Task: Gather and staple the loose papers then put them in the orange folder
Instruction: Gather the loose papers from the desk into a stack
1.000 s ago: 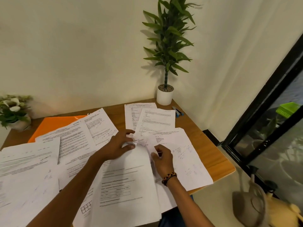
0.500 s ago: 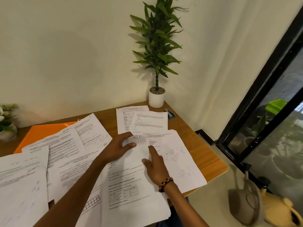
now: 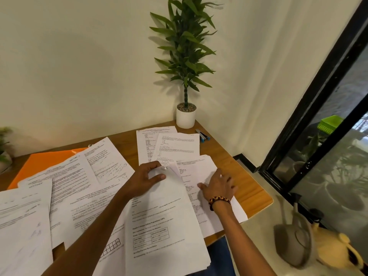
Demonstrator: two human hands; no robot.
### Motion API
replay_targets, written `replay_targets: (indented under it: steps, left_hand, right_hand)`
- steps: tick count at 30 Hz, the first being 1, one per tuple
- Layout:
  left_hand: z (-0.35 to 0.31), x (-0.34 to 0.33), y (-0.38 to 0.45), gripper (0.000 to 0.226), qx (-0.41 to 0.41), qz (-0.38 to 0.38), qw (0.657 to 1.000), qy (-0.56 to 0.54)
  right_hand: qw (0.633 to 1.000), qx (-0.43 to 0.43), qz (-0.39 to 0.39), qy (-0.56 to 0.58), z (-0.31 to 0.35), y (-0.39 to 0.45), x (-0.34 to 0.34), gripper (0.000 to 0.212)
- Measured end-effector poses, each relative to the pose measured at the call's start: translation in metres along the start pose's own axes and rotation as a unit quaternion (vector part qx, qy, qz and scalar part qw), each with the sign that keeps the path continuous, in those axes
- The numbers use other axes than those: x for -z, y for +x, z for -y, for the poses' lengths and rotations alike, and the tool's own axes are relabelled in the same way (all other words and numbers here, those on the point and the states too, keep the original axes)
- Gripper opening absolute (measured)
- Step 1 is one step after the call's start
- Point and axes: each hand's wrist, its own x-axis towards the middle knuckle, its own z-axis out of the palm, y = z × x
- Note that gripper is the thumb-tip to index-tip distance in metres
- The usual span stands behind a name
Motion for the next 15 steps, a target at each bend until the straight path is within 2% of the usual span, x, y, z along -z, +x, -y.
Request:
replay_targets:
  steps: [2,4,6,7,10,12,15]
  left_hand:
    - [-0.001,-0.003,0.002,0.023,-0.007,0.004,1.000,-0.006]
    - [-0.001,-0.005,0.003,0.022,-0.013,0.003,1.000,-0.012]
    - [-0.001,-0.005,0.005,0.022,-0.011,0.000,1.000,-0.015]
    - [0.000,-0.005,0.006,0.021,-0.016,-0.001,1.000,-0.015]
    - [-0.002,-0.004,0.008,0.018,-0.023,-0.003,1.000,-0.018]
    - [-0.004,-0.004,0.010,0.018,-0.025,-0.003,0.999,-0.023]
    - [-0.005,-0.005,0.014,0.019,-0.028,-0.014,0.999,-0.030]
  right_hand:
    - [1.000,-0.013,0.018,0.020,0.002,0.007,0.003,0.106]
    - [0.998,-0.028,0.033,0.054,0.002,0.014,0.004,0.104]
    - [0.992,-0.019,0.034,0.116,0.001,0.016,0.002,0.088]
    - [0.984,-0.010,0.033,0.174,-0.001,0.015,0.002,0.072]
    - [0.948,0.057,0.045,0.310,-0.007,0.008,0.007,0.023]
    - [0.920,0.111,0.075,0.369,-0.014,0.006,0.009,0.021]
    - [0.858,0.135,0.127,0.479,-0.018,0.000,0.018,0.014]
